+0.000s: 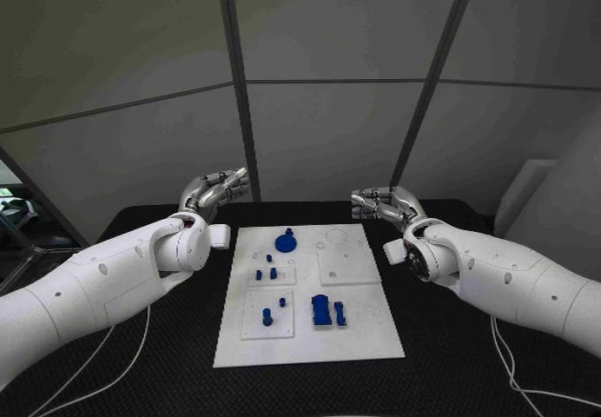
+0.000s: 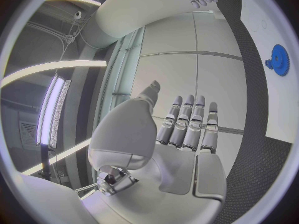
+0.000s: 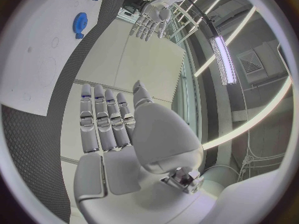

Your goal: Assemble the parts on the task board

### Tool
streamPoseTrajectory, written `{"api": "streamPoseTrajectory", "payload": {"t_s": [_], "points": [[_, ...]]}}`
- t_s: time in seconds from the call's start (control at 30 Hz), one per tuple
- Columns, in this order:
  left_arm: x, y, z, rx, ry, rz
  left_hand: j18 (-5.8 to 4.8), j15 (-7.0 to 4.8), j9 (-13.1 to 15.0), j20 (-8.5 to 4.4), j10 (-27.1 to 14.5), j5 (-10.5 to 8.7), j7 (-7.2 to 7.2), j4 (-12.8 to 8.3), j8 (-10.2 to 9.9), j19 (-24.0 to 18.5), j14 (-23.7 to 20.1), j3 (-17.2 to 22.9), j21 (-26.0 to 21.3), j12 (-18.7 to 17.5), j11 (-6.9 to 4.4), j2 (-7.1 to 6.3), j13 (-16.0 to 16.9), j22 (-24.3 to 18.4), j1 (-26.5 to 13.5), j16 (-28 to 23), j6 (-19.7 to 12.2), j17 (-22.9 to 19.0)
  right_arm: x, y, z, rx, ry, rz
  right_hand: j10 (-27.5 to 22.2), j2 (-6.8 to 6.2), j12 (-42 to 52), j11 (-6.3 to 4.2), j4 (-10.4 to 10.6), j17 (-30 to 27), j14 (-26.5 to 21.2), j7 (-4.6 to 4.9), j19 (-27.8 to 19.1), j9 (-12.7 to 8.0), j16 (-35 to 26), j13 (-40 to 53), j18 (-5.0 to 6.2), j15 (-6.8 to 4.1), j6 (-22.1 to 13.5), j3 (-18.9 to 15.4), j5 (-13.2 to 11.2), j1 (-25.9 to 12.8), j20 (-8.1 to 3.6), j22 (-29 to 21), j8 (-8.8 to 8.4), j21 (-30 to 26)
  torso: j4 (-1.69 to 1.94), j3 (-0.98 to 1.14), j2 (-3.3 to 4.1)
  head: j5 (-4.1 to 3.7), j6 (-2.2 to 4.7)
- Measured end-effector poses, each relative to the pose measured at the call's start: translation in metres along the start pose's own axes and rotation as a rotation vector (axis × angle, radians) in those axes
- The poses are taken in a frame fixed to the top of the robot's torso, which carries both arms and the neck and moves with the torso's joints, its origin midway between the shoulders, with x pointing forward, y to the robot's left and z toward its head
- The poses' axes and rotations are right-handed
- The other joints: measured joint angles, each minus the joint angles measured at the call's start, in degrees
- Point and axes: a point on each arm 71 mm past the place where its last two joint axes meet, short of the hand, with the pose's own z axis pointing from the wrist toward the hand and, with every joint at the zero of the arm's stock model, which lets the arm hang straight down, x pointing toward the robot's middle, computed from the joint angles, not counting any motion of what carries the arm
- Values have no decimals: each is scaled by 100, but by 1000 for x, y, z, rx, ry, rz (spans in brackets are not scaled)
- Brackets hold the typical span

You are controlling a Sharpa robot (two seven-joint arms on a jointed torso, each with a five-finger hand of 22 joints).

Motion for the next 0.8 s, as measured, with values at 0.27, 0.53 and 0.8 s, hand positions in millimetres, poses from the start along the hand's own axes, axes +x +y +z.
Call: {"api": "streamPoseTrajectory", "payload": {"t_s": [0.27,0.53,0.8], "points": [[20,3,-14,-19,41,11,-357,-247,-189,-418,-1322,-251,-225,-242,-183,-766,-1220,-213,-153,-248,-262,86,-179,-474,-1974,-208,-1285,-242,10,8,-11,-9,18,21,-1530,-272,-178,-215,-344,-219,-1601,-260,-1470,-212,-167,-183,-228,-369,-1342,264,-280,-2141,-322,-360,-172,-380,54,37,46,2,237],[56,7,-50,-42,65,50,-712,-612,-233,-740,-2306,-599,-621,-297,-210,-1328,-2134,-599,-198,-327,-593,109,-228,-828,-3452,-280,-2249,-303,35,29,-40,-31,-1,103,-2691,-577,-216,-607,-477,-605,-2816,-581,-2584,-605,-197,-231,-331,-536,-2360,641,-576,-3771,-567,-539,-207,-477,143,108,116,24,501],[72,5,-74,-35,16,97,-718,-814,-245,-979,-2978,-662,-754,-311,-231,-1709,-2752,-692,-198,-328,-838,116,-238,-1069,-4451,-282,-2897,-319,45,41,-64,-17,-94,173,-3474,-654,-216,-734,-497,-709,-3637,-850,-3337,-719,-218,-243,-630,-576,-3053,785,-642,-4875,-927,-580,-212,-503,168,126,136,25,529]]}}
